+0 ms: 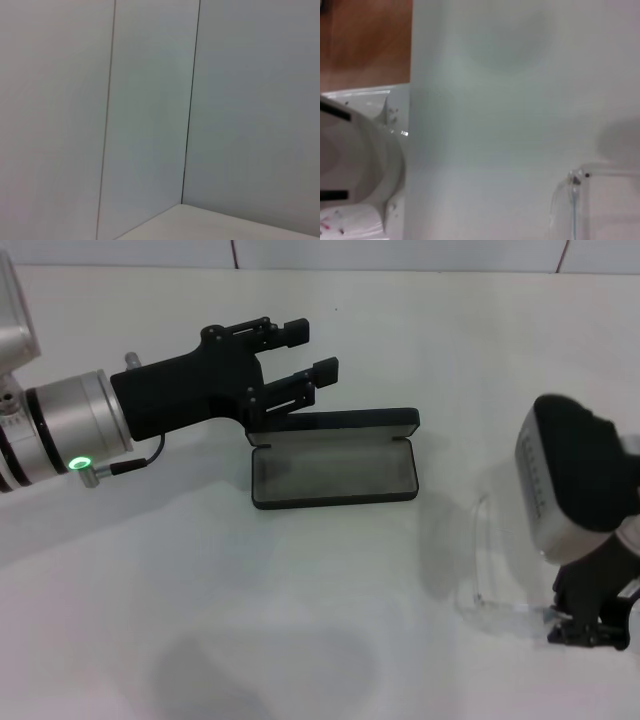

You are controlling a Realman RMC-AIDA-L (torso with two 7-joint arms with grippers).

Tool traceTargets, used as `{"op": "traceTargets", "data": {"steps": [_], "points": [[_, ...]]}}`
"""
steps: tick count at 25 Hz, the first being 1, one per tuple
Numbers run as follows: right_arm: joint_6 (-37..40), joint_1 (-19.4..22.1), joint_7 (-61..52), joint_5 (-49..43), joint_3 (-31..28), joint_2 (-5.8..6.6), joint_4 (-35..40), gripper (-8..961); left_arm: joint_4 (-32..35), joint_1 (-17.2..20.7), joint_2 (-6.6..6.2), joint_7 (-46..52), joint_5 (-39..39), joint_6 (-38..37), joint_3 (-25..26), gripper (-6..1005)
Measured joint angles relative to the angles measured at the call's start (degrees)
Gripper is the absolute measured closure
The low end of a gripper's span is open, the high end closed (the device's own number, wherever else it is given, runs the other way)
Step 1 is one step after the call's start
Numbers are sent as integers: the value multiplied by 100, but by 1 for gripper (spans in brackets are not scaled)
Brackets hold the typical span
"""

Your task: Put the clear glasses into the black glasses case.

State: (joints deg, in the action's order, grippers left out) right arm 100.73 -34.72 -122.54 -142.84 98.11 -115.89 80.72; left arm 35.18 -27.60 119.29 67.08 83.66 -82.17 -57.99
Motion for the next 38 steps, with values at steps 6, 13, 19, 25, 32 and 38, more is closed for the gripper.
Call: {"op": "traceTargets", "data": {"steps": [6, 13, 19, 25, 32, 38], "points": [[246, 174, 270, 297, -831, 5, 432, 810, 42, 46, -4, 31, -27, -50, 6, 407], [-134, 665, 970, 1151, -2202, -12, 809, 833, 56, 52, -15, 155, -163, -214, 9, 405], [-685, 1069, 3254, 2998, -3066, -3, -382, 833, 59, 49, -73, 198, -227, -877, 237, 405], [-824, 1071, 5826, 4382, -3487, 39, -2340, 834, 42, 14, -111, 199, -225, -976, 301, 405], [-843, 647, 7467, 4713, -3480, -23, -3925, 834, 18, -181, -125, 174, -148, -980, 248, 405], [-954, 195, 7672, 4786, -3405, -30, -4581, 835, 8, -348, -84, 171, -94, -1148, 102, 405]]}}
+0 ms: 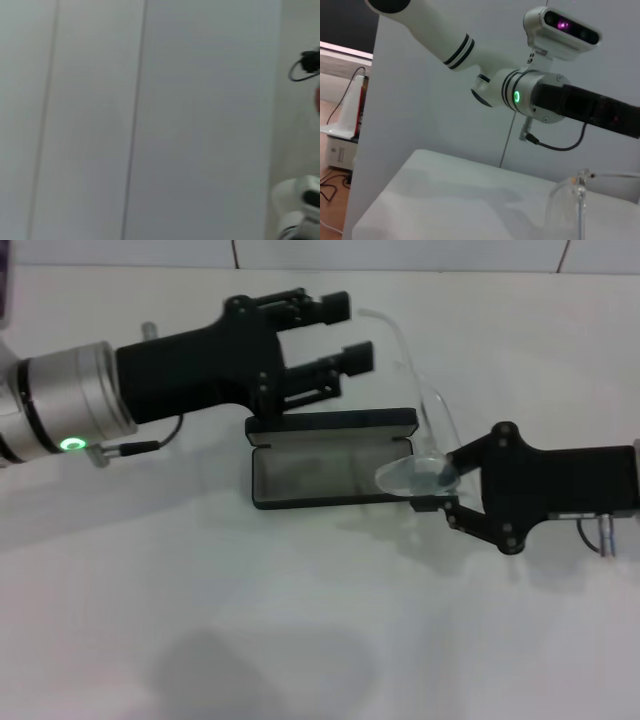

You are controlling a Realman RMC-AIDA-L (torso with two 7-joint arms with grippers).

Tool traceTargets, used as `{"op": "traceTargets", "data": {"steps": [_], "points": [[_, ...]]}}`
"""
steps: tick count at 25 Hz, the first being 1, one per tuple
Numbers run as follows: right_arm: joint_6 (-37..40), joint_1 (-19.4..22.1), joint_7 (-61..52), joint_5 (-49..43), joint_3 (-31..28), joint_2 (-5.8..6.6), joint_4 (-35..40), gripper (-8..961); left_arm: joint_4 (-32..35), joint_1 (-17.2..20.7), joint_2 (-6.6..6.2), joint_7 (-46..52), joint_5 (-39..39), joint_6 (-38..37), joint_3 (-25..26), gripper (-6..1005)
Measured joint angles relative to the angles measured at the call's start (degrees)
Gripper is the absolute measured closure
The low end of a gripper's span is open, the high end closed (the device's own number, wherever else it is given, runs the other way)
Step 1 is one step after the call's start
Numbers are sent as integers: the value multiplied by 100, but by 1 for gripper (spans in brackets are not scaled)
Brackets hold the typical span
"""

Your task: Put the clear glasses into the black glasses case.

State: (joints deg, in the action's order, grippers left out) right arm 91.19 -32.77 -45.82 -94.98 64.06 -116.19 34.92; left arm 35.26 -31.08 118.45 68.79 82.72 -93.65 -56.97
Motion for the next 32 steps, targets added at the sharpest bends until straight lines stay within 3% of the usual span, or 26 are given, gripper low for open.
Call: {"op": "traceTargets", "data": {"steps": [9, 22, 32], "points": [[-429, -52, 210, 483, 660, -1, 12, 834, -34, -234, 61, 74, 91, -298, -238, 405], [-309, 40, 917, 529, 792, 0, 88, 834, -370, -788, 106, 618, 1038, 268, -299, 406], [-209, 290, 1646, 669, 790, 0, 123, 835, -362, -928, 93, 857, 1125, 276, -367, 406]]}}
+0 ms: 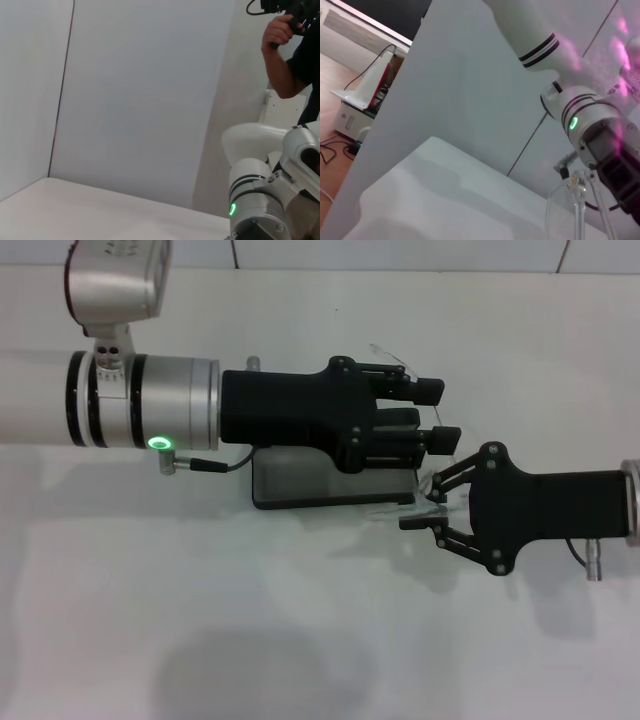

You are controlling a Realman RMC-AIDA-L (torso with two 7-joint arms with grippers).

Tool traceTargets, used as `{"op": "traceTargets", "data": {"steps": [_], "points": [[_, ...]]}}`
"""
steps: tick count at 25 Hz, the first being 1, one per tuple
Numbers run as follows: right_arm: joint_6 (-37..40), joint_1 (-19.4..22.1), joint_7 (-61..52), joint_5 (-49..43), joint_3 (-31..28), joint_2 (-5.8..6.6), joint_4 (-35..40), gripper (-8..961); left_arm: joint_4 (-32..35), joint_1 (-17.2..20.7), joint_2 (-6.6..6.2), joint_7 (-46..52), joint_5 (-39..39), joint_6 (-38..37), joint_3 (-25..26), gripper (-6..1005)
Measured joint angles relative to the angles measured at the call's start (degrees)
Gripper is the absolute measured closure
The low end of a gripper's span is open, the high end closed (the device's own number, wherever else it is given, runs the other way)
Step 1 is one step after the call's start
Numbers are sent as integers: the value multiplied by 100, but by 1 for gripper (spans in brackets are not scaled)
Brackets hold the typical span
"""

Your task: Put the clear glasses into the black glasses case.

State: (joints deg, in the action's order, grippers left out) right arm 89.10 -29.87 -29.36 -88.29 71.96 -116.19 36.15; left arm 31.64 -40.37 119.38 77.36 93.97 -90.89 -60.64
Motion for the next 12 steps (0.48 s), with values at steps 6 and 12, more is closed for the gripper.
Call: {"op": "traceTargets", "data": {"steps": [6, 12], "points": [[3, 44, 40, 2, -14, 0, 15, 835, 7, -11, 7, 3, 113, 2, -39, 406], [3, 44, 44, 2, -16, 0, 16, 834, 27, -51, 19, 14, 146, 3, -316, 406]]}}
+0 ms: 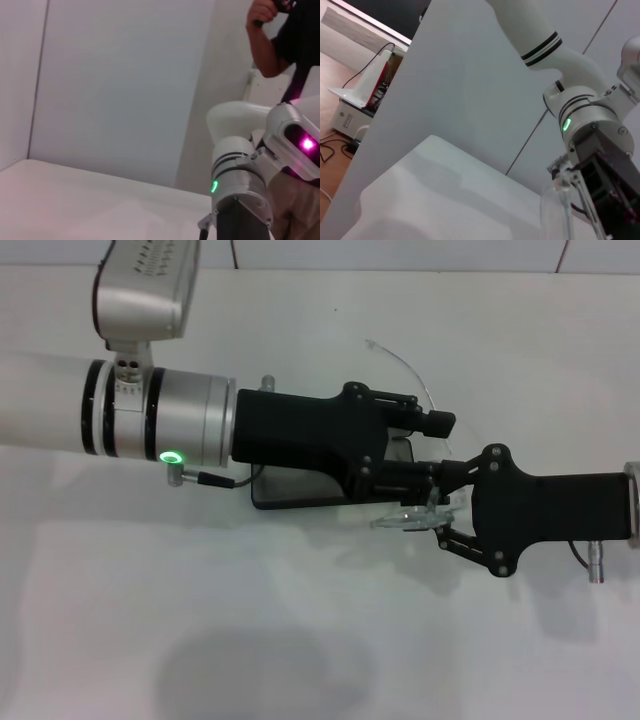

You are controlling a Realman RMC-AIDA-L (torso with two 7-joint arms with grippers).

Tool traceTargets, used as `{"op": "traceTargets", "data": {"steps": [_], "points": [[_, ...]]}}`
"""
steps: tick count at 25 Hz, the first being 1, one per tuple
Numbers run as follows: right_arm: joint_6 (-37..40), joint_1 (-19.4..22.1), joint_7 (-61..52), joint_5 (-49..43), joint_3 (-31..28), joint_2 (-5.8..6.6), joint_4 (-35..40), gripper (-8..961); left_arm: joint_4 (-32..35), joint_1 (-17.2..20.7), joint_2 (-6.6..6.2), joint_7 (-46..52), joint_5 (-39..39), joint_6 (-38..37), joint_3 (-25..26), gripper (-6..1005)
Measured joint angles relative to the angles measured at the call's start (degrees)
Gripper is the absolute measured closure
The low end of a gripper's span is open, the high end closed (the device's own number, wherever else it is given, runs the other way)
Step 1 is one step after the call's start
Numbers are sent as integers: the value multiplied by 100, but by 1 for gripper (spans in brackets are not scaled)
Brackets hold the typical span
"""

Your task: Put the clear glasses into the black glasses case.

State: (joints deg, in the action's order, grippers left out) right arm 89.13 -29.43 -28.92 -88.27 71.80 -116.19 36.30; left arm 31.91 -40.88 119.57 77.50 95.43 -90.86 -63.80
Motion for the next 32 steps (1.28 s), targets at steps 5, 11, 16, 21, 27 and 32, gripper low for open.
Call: {"op": "traceTargets", "data": {"steps": [5, 11, 16, 21, 27, 32], "points": [[51, 59, 1, 2, 2, 41, 10, 834, 34, 46, -2, 1, -116, -2, 122, 406], [429, 536, 239, 88, -245, 42, 471, 835, 55, 144, -100, 7, -216, -28, 436, 406], [1380, 945, 1121, 958, -323, 48, 486, 836, 61, 249, -183, 40, -174, 240, 535, 406], [2120, 823, 1336, 1131, -14, 23, 290, 834, 41, 207, -96, 41, -115, 667, 467, 406], [2040, -125, 930, 1154, 568, 11, -874, 832, 41, 36, 11, -72, -56, 774, 457, 406], [1669, -506, 467, 1316, 525, 5, -1584, 830, 52, 78, 16, -236, -278, 757, 478, 407]]}}
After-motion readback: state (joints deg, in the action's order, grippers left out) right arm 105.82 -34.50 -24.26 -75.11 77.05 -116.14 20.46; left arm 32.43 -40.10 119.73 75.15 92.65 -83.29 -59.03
